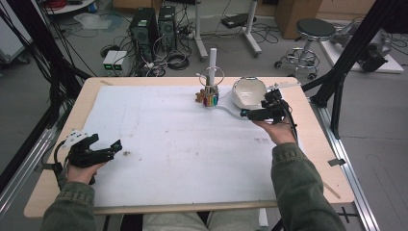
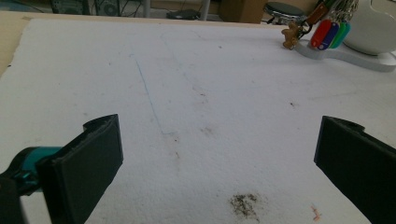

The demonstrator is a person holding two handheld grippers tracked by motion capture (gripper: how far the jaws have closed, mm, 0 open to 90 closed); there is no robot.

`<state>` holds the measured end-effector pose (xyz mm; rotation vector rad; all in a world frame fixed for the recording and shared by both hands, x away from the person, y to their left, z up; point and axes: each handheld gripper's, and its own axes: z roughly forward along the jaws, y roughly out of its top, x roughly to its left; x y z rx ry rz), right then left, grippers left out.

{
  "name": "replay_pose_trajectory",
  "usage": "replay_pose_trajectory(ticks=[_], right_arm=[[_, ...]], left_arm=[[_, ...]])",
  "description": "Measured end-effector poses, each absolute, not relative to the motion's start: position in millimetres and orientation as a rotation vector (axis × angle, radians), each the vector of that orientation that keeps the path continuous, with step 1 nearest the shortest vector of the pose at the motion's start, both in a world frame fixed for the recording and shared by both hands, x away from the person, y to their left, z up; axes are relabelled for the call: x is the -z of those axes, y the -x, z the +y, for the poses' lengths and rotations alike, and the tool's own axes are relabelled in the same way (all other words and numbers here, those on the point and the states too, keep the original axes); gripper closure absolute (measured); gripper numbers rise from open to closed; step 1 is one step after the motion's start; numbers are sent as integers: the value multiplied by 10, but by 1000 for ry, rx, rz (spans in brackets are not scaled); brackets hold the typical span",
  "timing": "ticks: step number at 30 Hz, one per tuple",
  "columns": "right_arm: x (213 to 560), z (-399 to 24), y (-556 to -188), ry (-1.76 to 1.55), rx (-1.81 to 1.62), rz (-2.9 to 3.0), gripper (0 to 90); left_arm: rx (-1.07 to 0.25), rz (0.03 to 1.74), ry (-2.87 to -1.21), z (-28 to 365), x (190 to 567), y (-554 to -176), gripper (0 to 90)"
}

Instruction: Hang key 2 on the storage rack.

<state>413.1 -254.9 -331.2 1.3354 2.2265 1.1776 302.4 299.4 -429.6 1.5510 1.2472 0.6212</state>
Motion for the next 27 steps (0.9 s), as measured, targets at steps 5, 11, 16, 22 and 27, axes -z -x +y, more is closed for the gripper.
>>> replay_pose_trajectory(ticks=[5, 11, 16, 22, 27], right_arm=[[3413, -2577, -4055, -1330, -1177, 2216, 8], [3490, -2621, -3964, -1332, -1200, 2178, 8], [3580, -2653, -3890, -1326, -1218, 2145, 8], [3656, -2683, -3818, -1341, -1221, 2111, 8], [3721, -2707, -3756, -1341, -1216, 2114, 8]], left_arm=[[-619, 1246, -1552, 2992, 4296, -3023, 17], [-619, 1246, -1551, 2992, 4296, -3021, 16], [-619, 1251, -1551, 2993, 4295, -3017, 16], [-619, 1252, -1552, 2992, 4296, -3015, 17], [-618, 1252, -1552, 2993, 4295, -3013, 16]])
